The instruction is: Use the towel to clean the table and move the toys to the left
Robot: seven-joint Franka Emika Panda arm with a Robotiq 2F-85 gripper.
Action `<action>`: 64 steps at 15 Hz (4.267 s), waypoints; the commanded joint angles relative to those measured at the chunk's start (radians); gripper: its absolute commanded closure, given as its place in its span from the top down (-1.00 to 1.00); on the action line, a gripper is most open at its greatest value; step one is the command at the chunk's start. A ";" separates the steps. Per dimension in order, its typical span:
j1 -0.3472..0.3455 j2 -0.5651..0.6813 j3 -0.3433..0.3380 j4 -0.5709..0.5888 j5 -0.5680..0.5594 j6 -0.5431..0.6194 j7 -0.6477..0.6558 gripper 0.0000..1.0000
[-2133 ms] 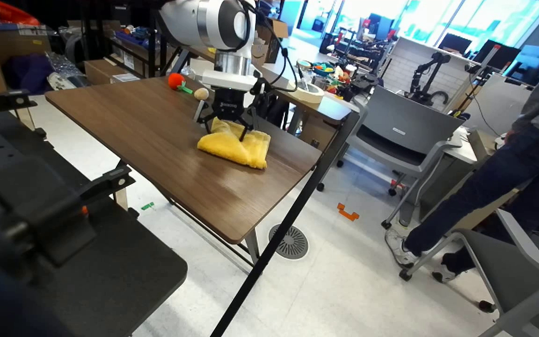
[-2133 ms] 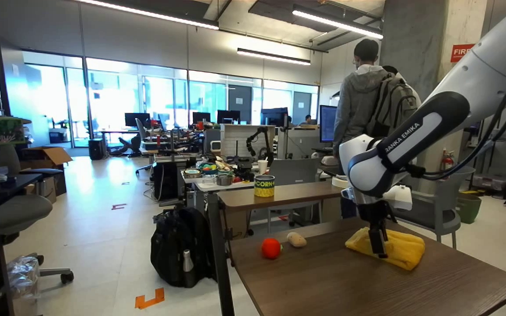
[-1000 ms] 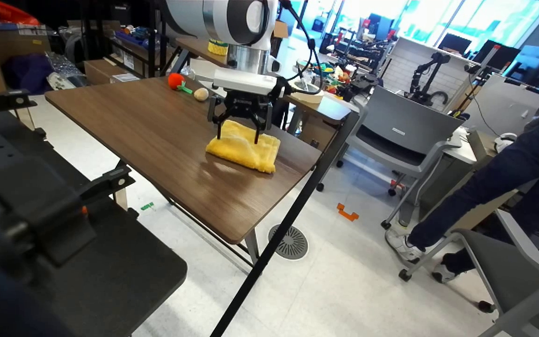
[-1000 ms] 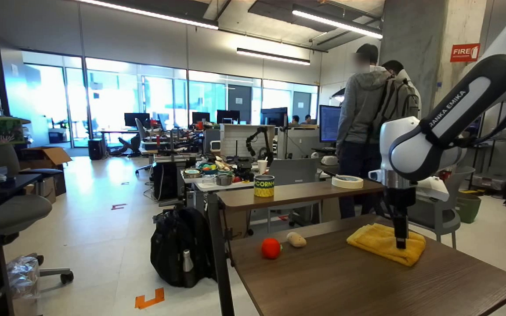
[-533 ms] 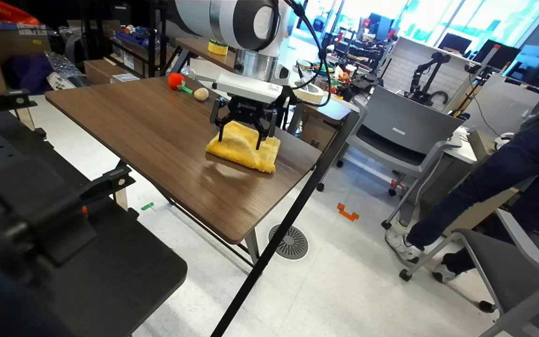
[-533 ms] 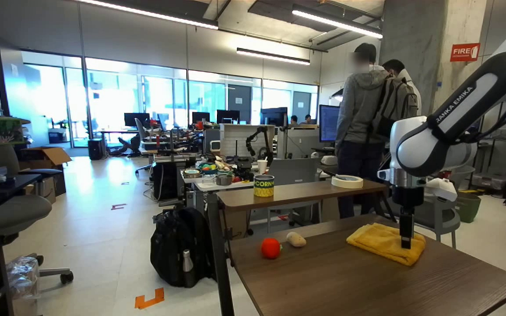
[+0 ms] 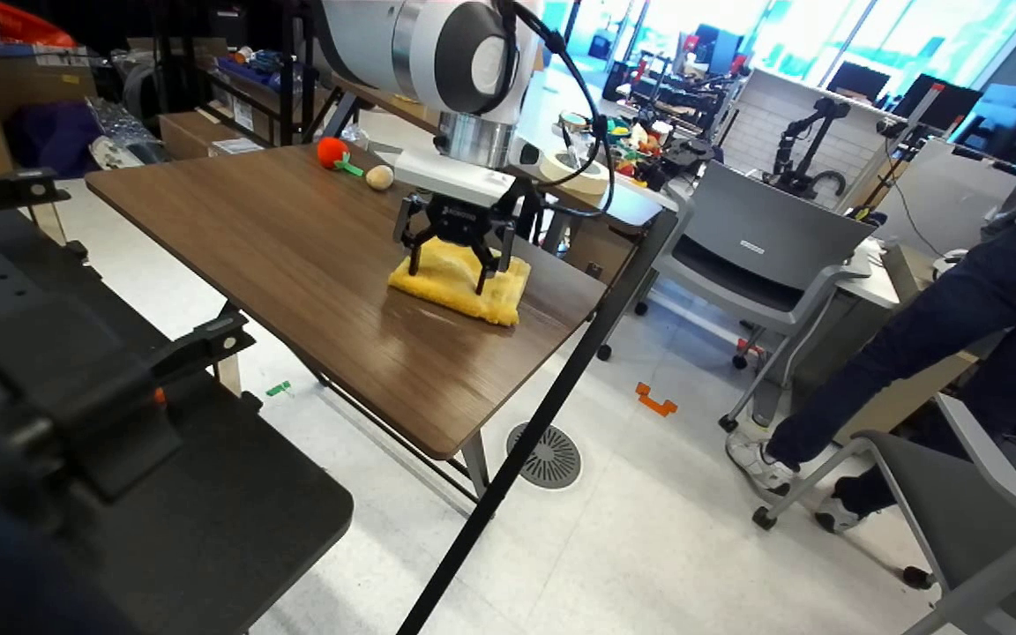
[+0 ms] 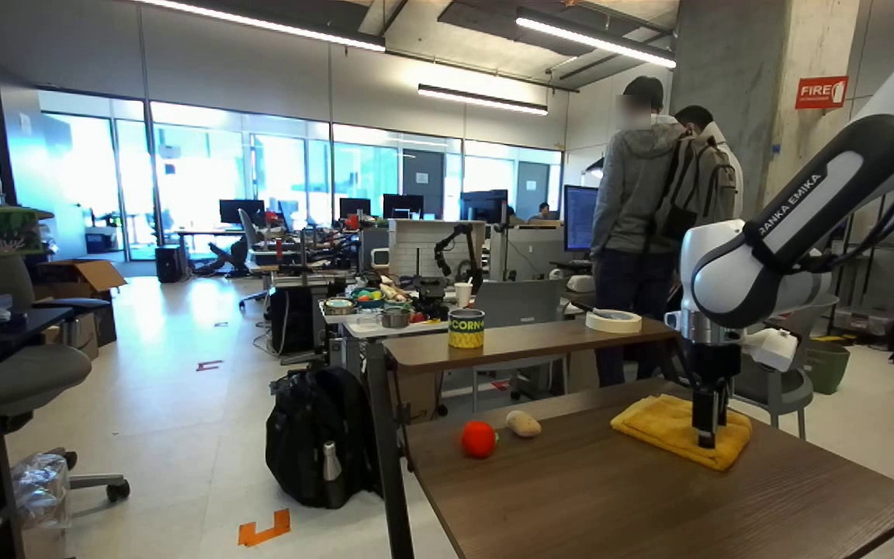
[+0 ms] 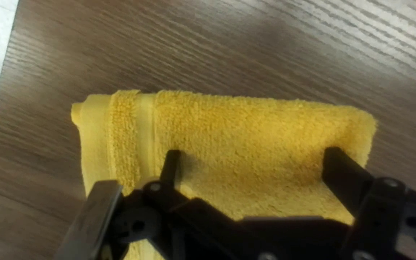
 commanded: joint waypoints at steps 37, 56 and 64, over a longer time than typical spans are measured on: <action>0.310 -0.095 -0.264 -0.471 -0.558 0.617 -0.023 1.00; 0.196 0.051 -0.267 -0.142 -0.360 0.021 0.101 1.00; 0.257 -0.033 -0.170 -0.259 -0.607 0.095 0.081 1.00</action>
